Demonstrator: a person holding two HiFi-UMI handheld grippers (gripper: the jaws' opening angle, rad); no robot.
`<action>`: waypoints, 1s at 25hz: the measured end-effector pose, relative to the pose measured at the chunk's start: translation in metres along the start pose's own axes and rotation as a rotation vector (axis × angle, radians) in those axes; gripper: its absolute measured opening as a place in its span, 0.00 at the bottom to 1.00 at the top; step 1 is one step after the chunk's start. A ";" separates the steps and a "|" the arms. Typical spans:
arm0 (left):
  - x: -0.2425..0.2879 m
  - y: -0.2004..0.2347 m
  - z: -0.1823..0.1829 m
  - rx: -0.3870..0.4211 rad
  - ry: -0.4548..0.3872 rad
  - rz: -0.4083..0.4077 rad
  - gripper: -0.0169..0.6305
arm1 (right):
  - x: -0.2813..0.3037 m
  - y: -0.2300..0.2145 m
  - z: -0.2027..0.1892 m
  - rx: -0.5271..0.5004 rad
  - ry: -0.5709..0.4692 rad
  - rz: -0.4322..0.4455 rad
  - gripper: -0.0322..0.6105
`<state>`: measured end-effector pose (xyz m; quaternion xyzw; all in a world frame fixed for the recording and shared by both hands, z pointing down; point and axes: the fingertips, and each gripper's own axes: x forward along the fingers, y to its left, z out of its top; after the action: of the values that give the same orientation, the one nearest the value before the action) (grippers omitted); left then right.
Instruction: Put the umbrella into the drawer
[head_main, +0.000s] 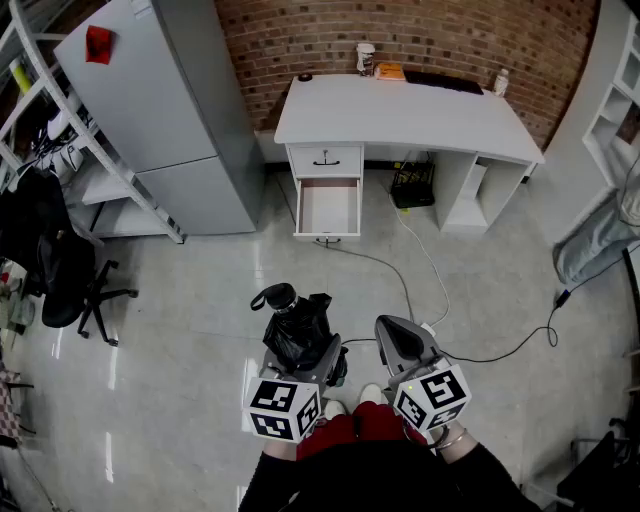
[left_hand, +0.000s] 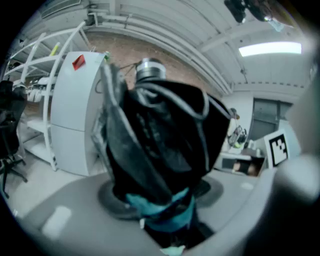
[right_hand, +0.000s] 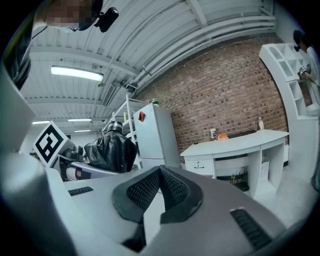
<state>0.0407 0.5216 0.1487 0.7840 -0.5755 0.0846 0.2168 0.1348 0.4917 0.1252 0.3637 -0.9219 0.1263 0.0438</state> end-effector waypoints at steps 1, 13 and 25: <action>0.001 0.000 0.000 -0.004 -0.005 -0.001 0.40 | 0.001 -0.002 -0.002 0.002 0.002 0.000 0.05; 0.023 0.023 0.011 -0.027 -0.037 0.079 0.40 | -0.003 -0.052 0.000 0.048 -0.021 0.008 0.05; 0.062 0.034 0.049 0.003 -0.066 0.122 0.40 | 0.017 -0.105 0.015 0.050 -0.012 -0.031 0.05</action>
<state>0.0230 0.4386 0.1367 0.7501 -0.6289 0.0726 0.1912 0.1940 0.4022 0.1350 0.3798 -0.9129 0.1463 0.0311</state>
